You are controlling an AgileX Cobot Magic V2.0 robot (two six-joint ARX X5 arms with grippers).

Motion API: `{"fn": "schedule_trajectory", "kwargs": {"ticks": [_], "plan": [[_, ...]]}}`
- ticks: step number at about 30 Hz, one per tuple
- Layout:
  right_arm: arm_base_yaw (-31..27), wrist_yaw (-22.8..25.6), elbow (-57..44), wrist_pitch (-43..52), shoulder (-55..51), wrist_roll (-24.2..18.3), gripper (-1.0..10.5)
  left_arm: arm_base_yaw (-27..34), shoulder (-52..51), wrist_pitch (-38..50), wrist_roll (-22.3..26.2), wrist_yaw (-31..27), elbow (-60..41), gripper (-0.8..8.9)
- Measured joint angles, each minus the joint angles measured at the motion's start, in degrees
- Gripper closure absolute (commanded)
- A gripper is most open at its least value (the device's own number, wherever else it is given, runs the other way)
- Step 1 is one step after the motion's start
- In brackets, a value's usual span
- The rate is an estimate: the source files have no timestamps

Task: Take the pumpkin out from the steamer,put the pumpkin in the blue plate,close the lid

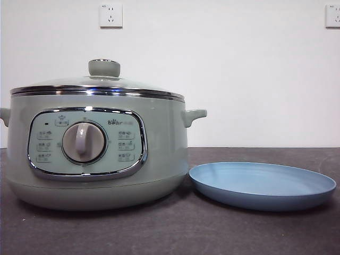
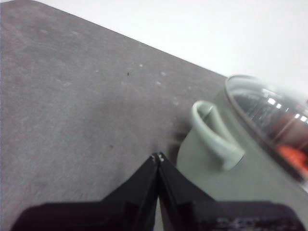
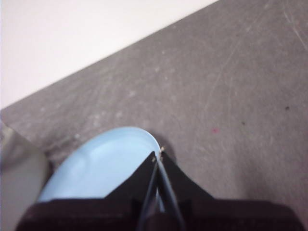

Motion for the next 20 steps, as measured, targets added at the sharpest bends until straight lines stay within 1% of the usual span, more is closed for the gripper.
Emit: {"fn": "schedule_trajectory", "kwargs": {"ticks": [5, 11, 13, 16, 20], "plan": [[0.00, -0.04, 6.73, 0.04, 3.23, 1.03, 9.6, 0.00, 3.61, 0.44, -1.44, -0.02, 6.67, 8.19], [0.00, -0.04, 13.68, -0.07, 10.40, 1.09, 9.6, 0.00, 12.35, 0.37, -1.79, 0.11, 13.44, 8.20], [0.00, -0.04, 16.15, -0.02, 13.20, 0.37, 9.6, 0.00, 15.58, 0.39, -1.75, 0.96, 16.06, 8.20], [0.00, -0.09, 19.65, -0.02, 17.86, -1.64, 9.5, 0.00, 20.72, 0.37, -0.13, 4.28, 20.41, 8.19], [0.00, -0.26, 24.02, -0.22, 24.02, -4.48, 9.5, 0.00, 27.96, -0.33, 4.87, 10.67, 26.88, 8.19]]}}
